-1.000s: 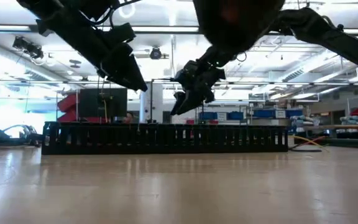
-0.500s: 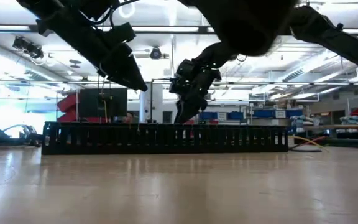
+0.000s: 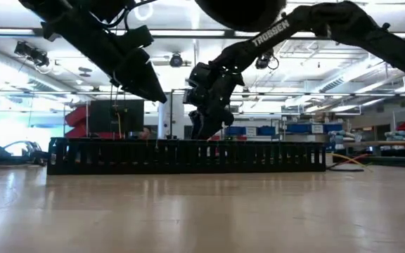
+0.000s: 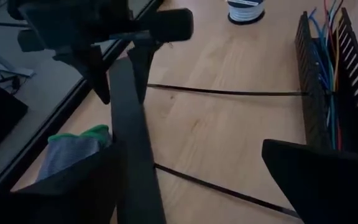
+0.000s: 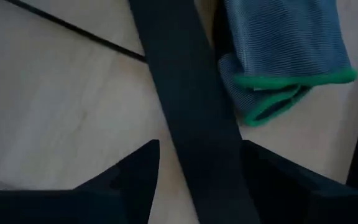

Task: Ziptie cables
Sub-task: Close the black cable duct

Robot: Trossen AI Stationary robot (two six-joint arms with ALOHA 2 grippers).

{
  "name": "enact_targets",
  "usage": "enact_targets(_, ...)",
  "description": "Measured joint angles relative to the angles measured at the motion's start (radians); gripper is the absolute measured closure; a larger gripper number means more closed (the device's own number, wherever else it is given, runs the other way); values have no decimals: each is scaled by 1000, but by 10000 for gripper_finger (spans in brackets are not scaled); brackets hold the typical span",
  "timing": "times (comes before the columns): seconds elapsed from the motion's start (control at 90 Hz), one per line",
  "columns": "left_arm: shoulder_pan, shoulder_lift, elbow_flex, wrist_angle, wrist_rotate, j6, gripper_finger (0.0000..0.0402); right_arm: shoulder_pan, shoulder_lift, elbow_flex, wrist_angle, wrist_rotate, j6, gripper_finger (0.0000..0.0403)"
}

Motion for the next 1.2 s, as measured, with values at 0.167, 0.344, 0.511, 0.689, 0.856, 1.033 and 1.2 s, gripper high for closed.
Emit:
enact_targets(0.167,0,0,0,3,0,-1,37,4,0,0,8,30,-9,145)
enact_targets(0.344,0,0,0,9,0,-2,37,2,0,0,4,21,-23,118)
enact_targets(0.511,0,0,0,13,0,-5,37,-22,0,0,7,-92,-64,108)
enact_targets(0.689,0,0,0,15,0,-10,37,-67,3,0,36,-186,-77,106)
enact_targets(0.856,0,0,0,25,0,-18,37,-110,55,-2,44,-214,-78,107)
enact_targets(1.033,0,0,0,31,-1,-21,37,-125,93,-2,44,-222,-107,106)
enact_targets(1.2,0,0,0,46,-2,-21,37,-128,97,2,72,-257,-129,109)
